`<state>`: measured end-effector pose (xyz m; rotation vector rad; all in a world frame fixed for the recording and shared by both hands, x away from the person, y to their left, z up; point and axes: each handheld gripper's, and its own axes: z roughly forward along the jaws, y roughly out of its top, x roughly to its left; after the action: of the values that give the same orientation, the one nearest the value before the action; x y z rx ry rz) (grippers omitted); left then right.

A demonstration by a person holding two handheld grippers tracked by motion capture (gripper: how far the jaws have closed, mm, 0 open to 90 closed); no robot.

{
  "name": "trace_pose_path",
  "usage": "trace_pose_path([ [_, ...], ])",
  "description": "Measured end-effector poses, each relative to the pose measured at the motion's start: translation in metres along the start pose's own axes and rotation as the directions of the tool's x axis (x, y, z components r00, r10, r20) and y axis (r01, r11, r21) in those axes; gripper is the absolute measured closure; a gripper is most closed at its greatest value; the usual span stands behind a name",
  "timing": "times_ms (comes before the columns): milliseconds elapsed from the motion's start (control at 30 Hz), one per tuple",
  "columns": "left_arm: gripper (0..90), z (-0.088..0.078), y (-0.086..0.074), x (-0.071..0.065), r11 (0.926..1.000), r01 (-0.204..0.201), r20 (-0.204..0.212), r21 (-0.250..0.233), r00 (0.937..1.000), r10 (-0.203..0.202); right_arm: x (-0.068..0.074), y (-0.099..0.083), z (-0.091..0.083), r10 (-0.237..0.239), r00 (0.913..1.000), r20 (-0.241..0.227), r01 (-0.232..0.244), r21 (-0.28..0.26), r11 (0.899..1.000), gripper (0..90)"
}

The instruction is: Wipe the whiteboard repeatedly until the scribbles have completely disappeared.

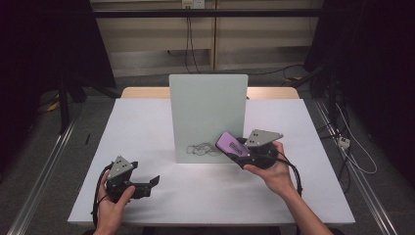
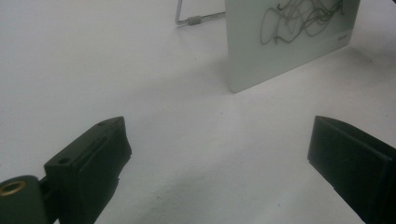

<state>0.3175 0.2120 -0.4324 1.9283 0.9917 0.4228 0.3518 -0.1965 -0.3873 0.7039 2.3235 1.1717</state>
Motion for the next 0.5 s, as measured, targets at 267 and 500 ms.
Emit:
trace_pose_path([
  [267,5.2,0.001,0.0,0.0,1.0,0.0,-0.001,0.003,1.0,0.0,0.005,0.003,0.006,-0.087,0.9944,0.06,0.087,-0.008,0.996,41.4],
  [500,5.2,0.0,0.0,0.0,1.0,-0.001,-0.001,0.004,1.0,0.001,0.013,0.003,0.012,-0.151,0.9834,0.101,0.152,-0.005,0.988,41.4],
])
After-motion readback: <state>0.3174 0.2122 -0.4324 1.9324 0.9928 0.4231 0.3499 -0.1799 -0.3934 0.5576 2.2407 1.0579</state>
